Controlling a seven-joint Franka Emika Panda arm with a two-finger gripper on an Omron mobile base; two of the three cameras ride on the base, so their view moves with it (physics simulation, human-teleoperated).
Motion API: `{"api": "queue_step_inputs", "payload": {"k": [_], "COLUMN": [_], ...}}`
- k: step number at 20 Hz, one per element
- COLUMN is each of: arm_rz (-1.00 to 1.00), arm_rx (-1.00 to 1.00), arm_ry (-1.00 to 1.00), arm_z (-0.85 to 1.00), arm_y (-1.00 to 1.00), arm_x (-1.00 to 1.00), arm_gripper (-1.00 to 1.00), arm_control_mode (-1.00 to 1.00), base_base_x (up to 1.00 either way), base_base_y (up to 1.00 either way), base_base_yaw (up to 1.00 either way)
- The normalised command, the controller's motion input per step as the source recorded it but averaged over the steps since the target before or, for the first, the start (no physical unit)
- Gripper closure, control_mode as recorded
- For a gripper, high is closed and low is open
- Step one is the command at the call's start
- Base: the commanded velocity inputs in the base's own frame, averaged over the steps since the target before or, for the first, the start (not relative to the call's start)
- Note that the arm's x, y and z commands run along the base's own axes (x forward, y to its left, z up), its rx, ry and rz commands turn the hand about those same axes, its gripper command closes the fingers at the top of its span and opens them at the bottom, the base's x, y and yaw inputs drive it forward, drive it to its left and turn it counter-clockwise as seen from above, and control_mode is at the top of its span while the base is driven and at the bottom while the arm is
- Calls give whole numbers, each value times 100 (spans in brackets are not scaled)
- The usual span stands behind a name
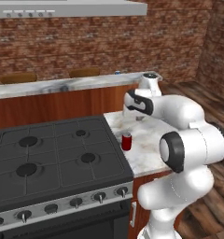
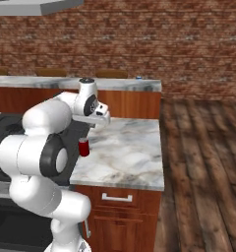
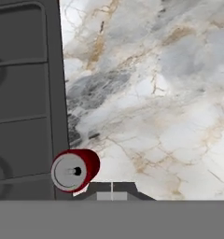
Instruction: Four empty soda cans are scattered around the kitchen. Gather all the cans and cluster them next to the stove for recycling.
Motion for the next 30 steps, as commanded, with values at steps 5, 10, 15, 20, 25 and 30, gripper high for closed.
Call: {"api": "queue_step_inputs", "payload": {"k": [5, 10, 15, 20, 25, 30], "arm_rz": [-15, -16, -14, -10, 1, 13], "arm_rx": [2, 0, 0, 0, 3, 0], "arm_ry": [5, 0, 5, 12, 7, -1], "arm_z": [-1, -19, -24, -18, -6, -5], "arm_y": [-27, -21, -2, -2, 10, 26], "arm_x": [-76, -75, -73, -60, -51, -37], "arm_gripper": [100, -100, -100, -100, -100, -100], "arm_control_mode": [-100, -100, -100, -100, -100, -100], "base_base_x": [0, 0, 0, 0, 0, 0], "base_base_y": [0, 0, 0, 0, 0, 0], "base_base_yaw": [0, 0, 0, 0, 0, 0]}}
